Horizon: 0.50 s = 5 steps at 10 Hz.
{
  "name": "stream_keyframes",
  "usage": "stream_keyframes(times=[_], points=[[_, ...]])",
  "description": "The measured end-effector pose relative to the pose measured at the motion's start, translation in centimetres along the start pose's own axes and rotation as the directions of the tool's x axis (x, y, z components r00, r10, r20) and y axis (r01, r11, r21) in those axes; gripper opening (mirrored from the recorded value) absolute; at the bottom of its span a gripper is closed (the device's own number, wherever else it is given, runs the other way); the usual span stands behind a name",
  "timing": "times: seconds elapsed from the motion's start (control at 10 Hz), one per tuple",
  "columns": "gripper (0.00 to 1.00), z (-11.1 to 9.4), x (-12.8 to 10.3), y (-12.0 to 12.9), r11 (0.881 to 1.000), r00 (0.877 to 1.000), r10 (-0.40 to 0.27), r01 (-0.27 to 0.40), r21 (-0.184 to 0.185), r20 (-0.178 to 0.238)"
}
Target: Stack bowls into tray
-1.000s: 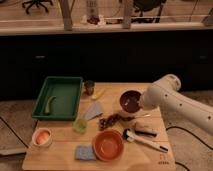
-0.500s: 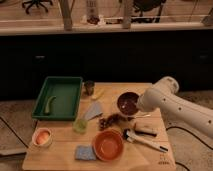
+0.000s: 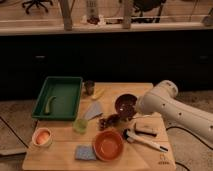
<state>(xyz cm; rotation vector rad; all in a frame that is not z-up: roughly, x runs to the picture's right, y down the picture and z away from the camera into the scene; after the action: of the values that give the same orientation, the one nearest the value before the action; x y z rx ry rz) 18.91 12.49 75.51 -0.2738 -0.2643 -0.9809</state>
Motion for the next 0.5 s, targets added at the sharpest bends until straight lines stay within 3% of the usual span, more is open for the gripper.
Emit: stream_keyframes(times=[0.5], points=[[0.08,-0.4,-1.8,-0.3,1.000,1.000,-0.006,0.006,0.022,0.016]])
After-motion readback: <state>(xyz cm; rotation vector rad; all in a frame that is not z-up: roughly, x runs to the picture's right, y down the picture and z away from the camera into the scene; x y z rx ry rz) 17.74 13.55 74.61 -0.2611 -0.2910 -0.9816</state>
